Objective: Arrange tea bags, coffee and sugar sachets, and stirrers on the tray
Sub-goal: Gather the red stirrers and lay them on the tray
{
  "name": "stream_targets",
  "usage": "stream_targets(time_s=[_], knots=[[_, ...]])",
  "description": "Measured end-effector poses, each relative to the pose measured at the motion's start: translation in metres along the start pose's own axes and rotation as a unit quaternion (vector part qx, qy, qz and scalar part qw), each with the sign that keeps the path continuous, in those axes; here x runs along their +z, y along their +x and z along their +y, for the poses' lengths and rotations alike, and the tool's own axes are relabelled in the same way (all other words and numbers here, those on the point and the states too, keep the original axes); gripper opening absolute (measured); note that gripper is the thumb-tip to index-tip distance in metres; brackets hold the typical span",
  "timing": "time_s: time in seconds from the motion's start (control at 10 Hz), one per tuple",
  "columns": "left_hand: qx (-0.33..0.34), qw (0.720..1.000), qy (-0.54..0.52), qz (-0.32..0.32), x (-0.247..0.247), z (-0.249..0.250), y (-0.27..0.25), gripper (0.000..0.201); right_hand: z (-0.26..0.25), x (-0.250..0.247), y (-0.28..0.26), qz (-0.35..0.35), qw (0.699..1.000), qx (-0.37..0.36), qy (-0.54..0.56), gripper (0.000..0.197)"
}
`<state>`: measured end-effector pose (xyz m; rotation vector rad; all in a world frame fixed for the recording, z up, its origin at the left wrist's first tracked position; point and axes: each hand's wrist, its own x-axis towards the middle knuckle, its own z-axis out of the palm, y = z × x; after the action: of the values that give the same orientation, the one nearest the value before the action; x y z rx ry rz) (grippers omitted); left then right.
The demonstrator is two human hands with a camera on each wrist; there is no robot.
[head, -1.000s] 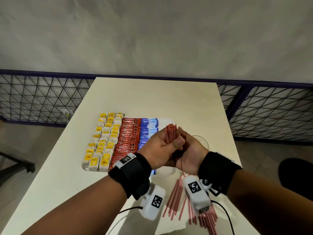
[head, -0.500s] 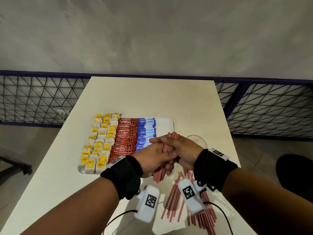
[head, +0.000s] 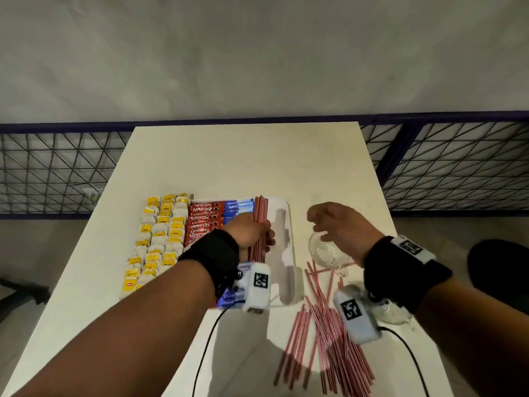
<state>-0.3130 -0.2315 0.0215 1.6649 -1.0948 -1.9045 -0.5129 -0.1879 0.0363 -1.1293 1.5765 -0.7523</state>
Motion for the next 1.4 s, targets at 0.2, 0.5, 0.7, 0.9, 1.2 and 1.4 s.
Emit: stream_targets(time_s=[0.2,0.5,0.7,0.9,1.2,1.4], knots=[[-0.066,0.983,0.161,0.057,0.019,-0.004,0.071,0.023,0.033,-0.069,0.051,0.007,0.931,0.062,-0.359,0.026],[-0.072,0.908,0.371,0.181,0.048,-0.007,0.113,0.032,0.09,-0.108,0.082,-0.065,0.872,0.147,-0.462,0.052],[-0.075,0.866,0.452,0.2,0.059,-0.002,0.115,0.032,0.092,-0.103,0.092,-0.092,0.875,0.131,-0.457,0.044],[-0.064,0.86,0.463,0.205,0.052,-0.003,0.119,0.04,0.092,-0.094,0.093,-0.097,0.892,0.12,-0.424,0.037],[-0.047,0.85,0.48,0.211,0.037,-0.007,0.113,0.03,0.067,-0.073,0.086,-0.174,0.937,0.122,-0.279,0.04],[-0.024,0.848,0.487,0.206,0.03,-0.006,0.11,0.024,0.055,-0.065,0.078,-0.223,0.918,0.084,-0.318,0.016]])
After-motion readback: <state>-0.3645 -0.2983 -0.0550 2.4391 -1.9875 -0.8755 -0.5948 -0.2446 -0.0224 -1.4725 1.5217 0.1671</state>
